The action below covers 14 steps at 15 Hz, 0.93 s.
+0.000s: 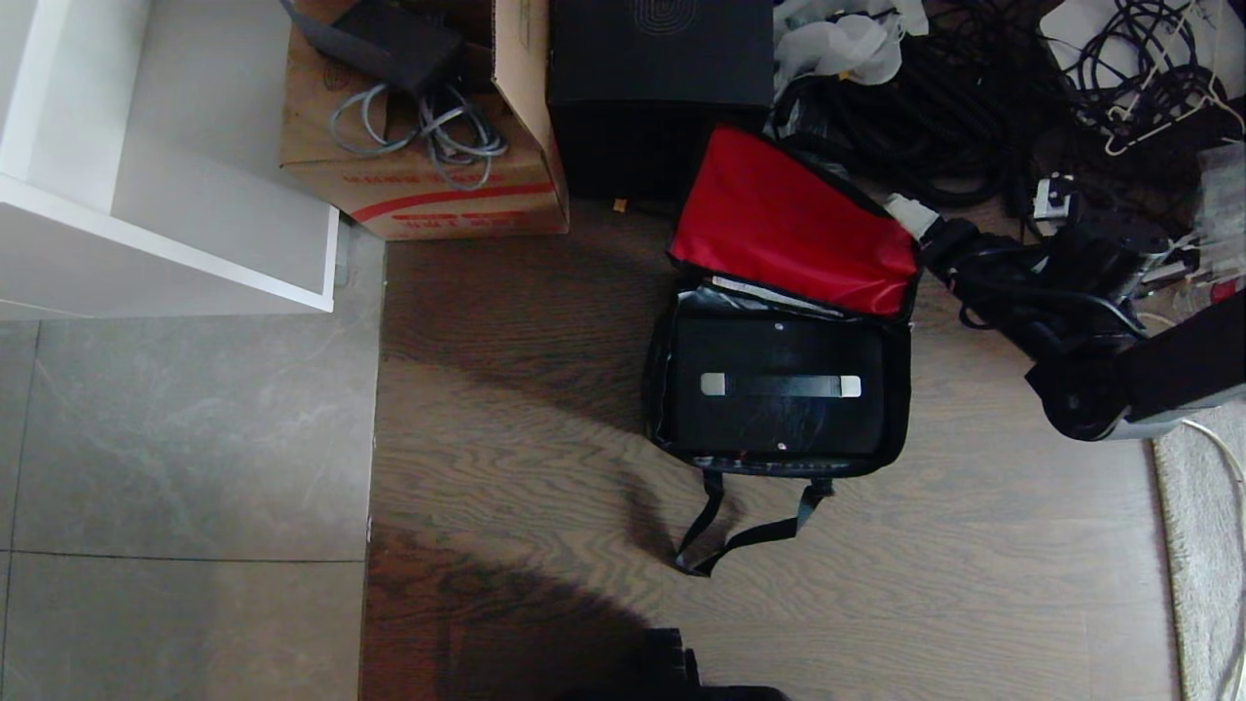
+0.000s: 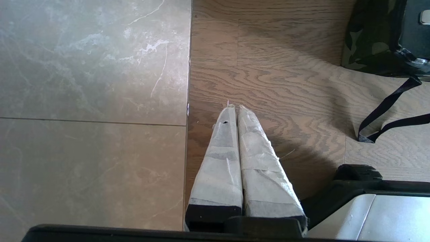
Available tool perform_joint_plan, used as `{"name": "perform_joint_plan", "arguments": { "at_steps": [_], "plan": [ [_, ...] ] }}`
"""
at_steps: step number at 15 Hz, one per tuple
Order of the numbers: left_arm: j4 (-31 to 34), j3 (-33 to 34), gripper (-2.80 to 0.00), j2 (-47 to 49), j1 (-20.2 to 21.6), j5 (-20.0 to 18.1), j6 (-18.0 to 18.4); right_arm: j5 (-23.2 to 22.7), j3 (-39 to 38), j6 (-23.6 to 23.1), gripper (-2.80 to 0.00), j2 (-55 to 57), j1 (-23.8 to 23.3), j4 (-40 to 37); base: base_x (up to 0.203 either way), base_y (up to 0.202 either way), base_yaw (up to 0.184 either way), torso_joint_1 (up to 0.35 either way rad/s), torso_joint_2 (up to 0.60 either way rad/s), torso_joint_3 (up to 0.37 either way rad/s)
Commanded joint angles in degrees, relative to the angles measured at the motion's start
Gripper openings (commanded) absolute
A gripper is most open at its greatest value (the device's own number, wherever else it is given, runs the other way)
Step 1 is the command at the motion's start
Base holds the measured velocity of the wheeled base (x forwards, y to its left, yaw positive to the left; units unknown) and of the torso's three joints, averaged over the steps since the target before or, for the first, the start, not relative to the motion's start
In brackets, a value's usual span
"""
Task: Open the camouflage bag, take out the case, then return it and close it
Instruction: Open the top of the storage box
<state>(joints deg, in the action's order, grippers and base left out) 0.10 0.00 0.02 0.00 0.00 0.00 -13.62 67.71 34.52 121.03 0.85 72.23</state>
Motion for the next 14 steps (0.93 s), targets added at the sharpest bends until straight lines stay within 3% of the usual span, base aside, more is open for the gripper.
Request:
{"name": "perform_joint_plan", "arguments": {
  "at_steps": [1,5,9,12,14],
  "plan": [
    [-0.1,0.0,-2.80,0.0,0.0,0.0,0.0,1.1,0.7,-1.5,0.00,1.2,0.0,0.7,0.000,0.000,0.000,0.000,0.00,0.000],
    [-0.1,0.0,-2.80,0.0,0.0,0.0,0.0,2.0,0.2,-1.4,0.00,-1.5,-1.5,0.0,0.000,0.000,0.000,0.000,0.00,0.000],
    [0.0,0.0,-2.80,0.0,0.0,0.0,0.0,2.1,-1.4,4.1,0.00,-6.8,-2.2,-6.8,0.000,0.000,0.000,0.000,0.00,0.000],
    [-0.1,0.0,-2.80,0.0,0.0,0.0,0.0,2.1,-1.6,4.8,0.00,-8.7,-3.0,-7.8,0.000,0.000,0.000,0.000,0.00,0.000],
    [0.0,0.0,-2.80,0.0,0.0,0.0,0.0,1.9,-4.3,4.9,0.00,-11.1,-3.0,-12.5,0.000,0.000,0.000,0.000,0.00,0.000]
  ]
}}
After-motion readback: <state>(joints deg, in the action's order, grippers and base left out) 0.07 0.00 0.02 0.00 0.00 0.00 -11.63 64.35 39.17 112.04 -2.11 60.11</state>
